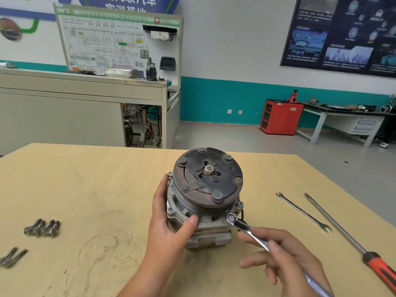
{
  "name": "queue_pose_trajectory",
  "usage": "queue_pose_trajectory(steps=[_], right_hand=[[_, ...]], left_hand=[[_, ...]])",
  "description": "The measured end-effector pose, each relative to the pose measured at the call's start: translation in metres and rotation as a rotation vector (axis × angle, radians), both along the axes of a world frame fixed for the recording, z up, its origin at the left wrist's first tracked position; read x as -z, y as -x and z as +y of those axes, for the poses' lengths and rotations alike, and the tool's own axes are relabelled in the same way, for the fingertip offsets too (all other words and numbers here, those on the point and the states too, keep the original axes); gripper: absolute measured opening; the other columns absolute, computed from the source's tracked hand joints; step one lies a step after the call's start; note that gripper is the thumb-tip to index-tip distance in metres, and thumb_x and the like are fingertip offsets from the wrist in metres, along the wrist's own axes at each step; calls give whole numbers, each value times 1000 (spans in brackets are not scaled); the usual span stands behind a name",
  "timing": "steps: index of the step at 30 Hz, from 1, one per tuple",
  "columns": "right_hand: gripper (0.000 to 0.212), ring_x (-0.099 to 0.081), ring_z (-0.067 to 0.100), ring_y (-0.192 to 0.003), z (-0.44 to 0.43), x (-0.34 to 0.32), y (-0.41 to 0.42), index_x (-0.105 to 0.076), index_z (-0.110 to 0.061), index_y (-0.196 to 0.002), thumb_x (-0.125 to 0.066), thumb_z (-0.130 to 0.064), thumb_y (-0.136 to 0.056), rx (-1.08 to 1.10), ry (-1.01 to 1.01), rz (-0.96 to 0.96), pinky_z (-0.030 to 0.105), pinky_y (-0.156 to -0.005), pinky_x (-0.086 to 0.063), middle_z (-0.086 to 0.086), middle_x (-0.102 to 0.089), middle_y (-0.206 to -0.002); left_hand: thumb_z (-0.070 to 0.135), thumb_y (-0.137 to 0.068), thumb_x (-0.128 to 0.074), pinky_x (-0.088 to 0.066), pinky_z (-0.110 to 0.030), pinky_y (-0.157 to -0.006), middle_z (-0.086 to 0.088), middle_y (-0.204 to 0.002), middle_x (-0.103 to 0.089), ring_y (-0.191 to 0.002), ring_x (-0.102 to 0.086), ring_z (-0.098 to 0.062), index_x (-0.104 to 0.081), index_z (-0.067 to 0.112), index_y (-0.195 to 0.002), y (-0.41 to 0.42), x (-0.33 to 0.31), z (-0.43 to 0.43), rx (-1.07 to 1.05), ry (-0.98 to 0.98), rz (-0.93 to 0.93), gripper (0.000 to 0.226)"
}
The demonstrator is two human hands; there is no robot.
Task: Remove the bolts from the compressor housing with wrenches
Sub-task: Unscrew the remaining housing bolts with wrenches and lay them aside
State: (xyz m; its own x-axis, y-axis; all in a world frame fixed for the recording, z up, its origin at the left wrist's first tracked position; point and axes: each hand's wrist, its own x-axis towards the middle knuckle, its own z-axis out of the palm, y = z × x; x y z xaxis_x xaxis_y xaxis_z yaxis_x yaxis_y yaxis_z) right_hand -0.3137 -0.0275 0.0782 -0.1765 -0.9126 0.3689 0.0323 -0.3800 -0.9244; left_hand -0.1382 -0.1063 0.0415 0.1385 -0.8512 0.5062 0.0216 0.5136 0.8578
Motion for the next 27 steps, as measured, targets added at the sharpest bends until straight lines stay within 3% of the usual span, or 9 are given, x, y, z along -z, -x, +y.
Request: queue_pose_trajectory(steps=[4,10,12,15,17,20,22,25,27], right_hand=[[25,-58,25,-41,-40,-29,25,-71,-8,-59,-47,-15,-57,-222,-158,9,17,-36,-28,22,-66,-59],[19,-56,20,-38,-109,-56,35,-67,-11,-50,-52,-17,-61,-632,-336,47,16,-37,-33,14,-61,-47],[16,-58,18,-44,-112,-49,38,-68,-11,-58,-68,-27,-58,-744,-291,-95,19,-44,-37,12,-64,-51],[26,-63,24,-70,-95,-24,56,-63,4,-88,-47,-16,-84,-854,-225,-557,29,-62,-42,23,-66,-78],[30,-62,24,-66,-75,-10,62,-65,3,-88,-62,-25,-79,-756,-189,-631,27,-58,-45,26,-64,-77],[42,-55,15,-41,-38,7,53,-74,-15,-67,-84,-44,-38,-270,-166,-406,10,-37,-34,18,-67,-67],[16,-60,20,-40,-22,12,41,-75,-21,-65,-69,-34,-60,-199,-122,-378,9,-35,-33,15,-72,-76],[29,-65,32,-48,-5,17,24,-76,-21,-65,-47,-16,-70,-130,-129,-287,12,-31,-35,10,-74,-83],[18,-67,34,-53,3,12,11,-75,-15,-75,-63,-14,-61,-106,-86,-199,12,-32,-35,7,-75,-85]], left_hand=[[46,-60,-66,-40,-27,-103,33,-135,-45,-128,-45,2,-31,47,-139,0,-1,1,17,-15,5,86],[48,-59,-66,-40,-30,-106,33,-134,-45,-128,-44,2,-31,41,-141,-1,-3,0,16,-15,2,89],[47,-59,-68,-41,-32,-105,31,-133,-47,-128,-46,0,-32,40,-141,-1,-3,1,25,-15,9,89],[45,-59,-68,-45,-28,-103,30,-132,-49,-127,-47,-1,-34,38,-140,-2,-3,0,31,-8,20,88],[45,-59,-68,-44,-23,-102,31,-132,-49,-127,-46,-1,-34,37,-140,-2,-3,0,29,-3,19,87],[45,-60,-67,-43,-17,-100,31,-132,-48,-127,-46,1,-34,37,-140,-2,-2,-1,23,3,15,87],[46,-60,-67,-41,-12,-98,34,-131,-47,-127,-45,3,-33,38,-140,-2,-2,-1,17,4,10,87],[46,-61,-67,-40,-10,-98,35,-133,-46,-128,-44,3,-32,38,-140,-3,-2,-1,19,11,5,87],[46,-62,-67,-41,-11,-99,33,-134,-45,-129,-43,2,-32,37,-141,-2,-2,-1,18,19,3,87]])
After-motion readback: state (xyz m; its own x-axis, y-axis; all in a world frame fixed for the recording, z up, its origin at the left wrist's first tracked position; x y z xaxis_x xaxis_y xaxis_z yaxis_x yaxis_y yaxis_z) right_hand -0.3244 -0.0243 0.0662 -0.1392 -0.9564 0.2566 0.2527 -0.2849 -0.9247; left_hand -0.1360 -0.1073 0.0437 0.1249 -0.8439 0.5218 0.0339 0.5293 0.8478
